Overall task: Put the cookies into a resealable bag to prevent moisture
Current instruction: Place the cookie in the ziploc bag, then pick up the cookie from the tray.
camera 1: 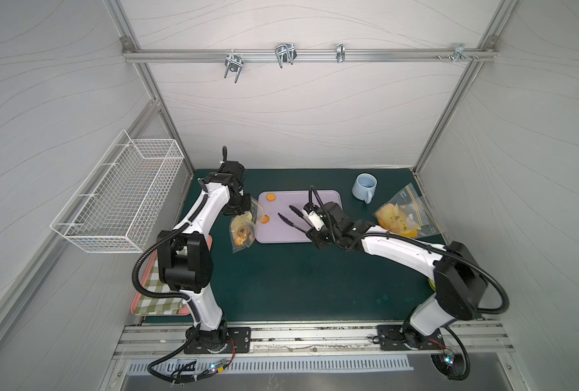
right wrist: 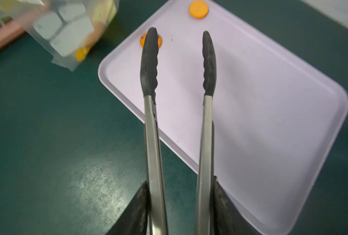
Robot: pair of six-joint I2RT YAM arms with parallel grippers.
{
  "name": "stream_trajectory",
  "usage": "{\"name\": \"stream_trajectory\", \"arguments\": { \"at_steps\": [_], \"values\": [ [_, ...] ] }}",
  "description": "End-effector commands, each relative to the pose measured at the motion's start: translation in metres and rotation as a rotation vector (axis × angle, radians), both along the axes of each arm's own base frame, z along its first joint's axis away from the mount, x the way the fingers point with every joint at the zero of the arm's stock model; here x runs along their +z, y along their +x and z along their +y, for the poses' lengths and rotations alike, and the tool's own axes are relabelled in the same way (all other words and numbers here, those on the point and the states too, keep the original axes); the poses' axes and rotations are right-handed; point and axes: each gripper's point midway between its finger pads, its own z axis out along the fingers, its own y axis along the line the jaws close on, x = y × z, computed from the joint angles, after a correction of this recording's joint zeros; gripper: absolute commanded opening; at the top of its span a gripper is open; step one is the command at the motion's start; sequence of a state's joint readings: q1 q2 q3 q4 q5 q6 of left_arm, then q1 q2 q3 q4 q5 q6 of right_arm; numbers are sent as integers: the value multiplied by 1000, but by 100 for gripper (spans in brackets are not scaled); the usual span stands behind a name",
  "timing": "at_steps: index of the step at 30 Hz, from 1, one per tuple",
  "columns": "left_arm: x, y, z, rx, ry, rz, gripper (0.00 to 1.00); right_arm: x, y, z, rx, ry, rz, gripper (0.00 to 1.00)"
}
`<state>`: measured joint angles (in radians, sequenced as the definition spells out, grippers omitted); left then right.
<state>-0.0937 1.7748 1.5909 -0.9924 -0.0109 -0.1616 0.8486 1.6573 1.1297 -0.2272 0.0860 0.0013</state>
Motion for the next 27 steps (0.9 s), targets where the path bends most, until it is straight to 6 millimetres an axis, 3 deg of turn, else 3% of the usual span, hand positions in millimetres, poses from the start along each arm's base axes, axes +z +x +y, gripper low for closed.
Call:
{"name": "stream_trajectory", "arguments": {
  "at_steps": [1,9,14,27],
  "values": [
    [10,3,2,10,-2,-39,0,5,6,26,80,29,-2,48],
    [14,2,14,45,32,-51,0,-18,9,57,167,-33,12,49],
    [14,2,14,50,27,-54,0,-28,16,65,168,-66,8,53],
    [14,2,15,51,23,-53,0,-48,32,81,178,-111,21,52]
  ]
}}
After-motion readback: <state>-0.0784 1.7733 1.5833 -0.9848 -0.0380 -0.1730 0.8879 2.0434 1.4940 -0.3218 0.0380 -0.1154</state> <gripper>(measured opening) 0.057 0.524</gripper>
